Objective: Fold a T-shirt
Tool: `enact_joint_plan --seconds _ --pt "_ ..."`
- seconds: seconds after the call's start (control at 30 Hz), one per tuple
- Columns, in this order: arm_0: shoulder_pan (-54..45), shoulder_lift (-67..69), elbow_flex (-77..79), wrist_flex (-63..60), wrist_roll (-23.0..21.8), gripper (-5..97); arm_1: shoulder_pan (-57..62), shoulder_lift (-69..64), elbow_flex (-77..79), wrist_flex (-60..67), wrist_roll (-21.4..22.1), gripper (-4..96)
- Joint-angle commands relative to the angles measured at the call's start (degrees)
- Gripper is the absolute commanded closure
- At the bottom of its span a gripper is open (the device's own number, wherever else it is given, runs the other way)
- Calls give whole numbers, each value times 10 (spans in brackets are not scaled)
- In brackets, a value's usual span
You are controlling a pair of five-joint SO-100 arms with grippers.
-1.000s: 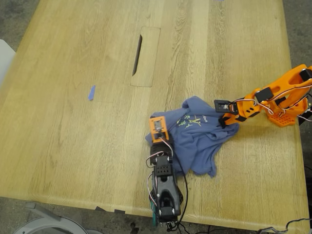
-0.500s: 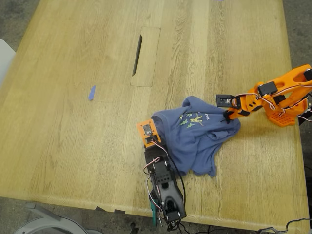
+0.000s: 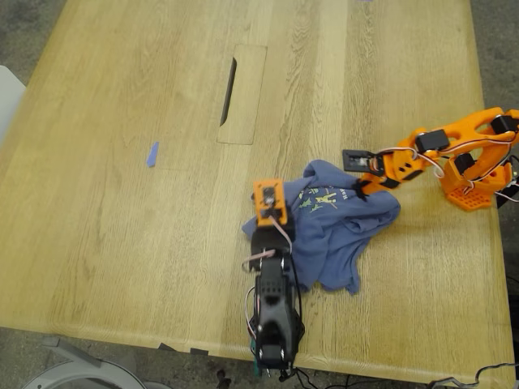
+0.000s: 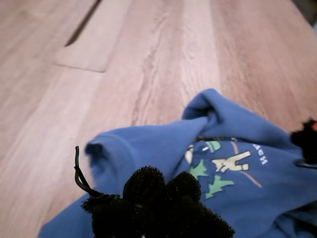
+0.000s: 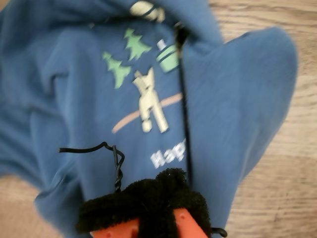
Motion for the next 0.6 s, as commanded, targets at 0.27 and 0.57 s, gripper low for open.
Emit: enact_joint_plan --seconds 0.27,0.57 --pt "59 -337 -64 -316 -5 918 51 -116 2 -216 -17 909" --pt "43 -409 -45 -369 -3 918 40 -172 60 -324 -5 910"
